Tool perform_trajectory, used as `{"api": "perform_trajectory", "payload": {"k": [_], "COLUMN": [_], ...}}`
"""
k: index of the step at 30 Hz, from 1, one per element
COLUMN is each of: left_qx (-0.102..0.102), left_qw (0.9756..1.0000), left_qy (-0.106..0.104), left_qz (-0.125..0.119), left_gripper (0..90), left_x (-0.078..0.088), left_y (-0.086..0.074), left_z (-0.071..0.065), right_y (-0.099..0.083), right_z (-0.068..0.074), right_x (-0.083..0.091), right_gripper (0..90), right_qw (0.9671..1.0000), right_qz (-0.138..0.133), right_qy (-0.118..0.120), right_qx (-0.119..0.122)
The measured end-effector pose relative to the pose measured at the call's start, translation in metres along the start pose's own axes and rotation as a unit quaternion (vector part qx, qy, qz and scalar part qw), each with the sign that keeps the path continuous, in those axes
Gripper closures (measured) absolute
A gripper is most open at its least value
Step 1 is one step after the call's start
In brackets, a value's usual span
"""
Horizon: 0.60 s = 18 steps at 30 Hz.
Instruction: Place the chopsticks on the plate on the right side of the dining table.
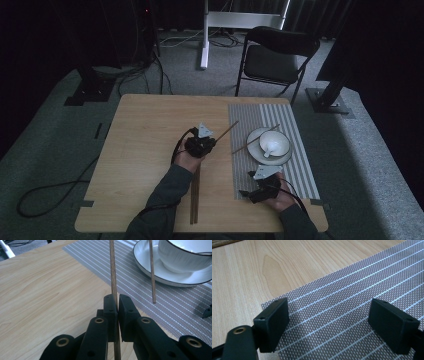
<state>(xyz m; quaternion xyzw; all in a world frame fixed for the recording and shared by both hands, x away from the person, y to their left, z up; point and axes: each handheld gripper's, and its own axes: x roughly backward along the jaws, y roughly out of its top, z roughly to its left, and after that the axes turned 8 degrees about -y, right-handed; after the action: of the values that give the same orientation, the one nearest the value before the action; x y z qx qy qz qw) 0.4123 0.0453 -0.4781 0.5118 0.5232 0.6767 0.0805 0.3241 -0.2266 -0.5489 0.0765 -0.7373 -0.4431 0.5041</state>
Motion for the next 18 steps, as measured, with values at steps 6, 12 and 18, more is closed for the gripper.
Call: {"api": "perform_trajectory", "payload": {"k": [6, 12, 18], "left_qx": [-0.003, -0.006, -0.01], "left_qw": [1.0, 0.9999, 0.9998], "left_qy": [-0.005, -0.011, -0.015], "left_qz": [-0.003, -0.003, -0.003], "left_gripper": [85.6, 85.6, 85.6], "left_x": [-0.006, -0.011, -0.017], "left_y": [0.005, 0.01, 0.014], "left_z": [-0.003, -0.005, -0.008], "right_y": [0.0, 0.0, 0.0], "right_z": [0.0, 0.0, 0.0], "right_x": [0.0, 0.0, 0.0], "right_gripper": [16.3, 16.3, 16.2], "right_qw": [1.0, 1.0, 1.0], "right_qz": [0.0, 0.0, 0.0], "right_qy": [0.0, 0.001, 0.001], "right_qx": [0.0, 0.0, 0.0]}}
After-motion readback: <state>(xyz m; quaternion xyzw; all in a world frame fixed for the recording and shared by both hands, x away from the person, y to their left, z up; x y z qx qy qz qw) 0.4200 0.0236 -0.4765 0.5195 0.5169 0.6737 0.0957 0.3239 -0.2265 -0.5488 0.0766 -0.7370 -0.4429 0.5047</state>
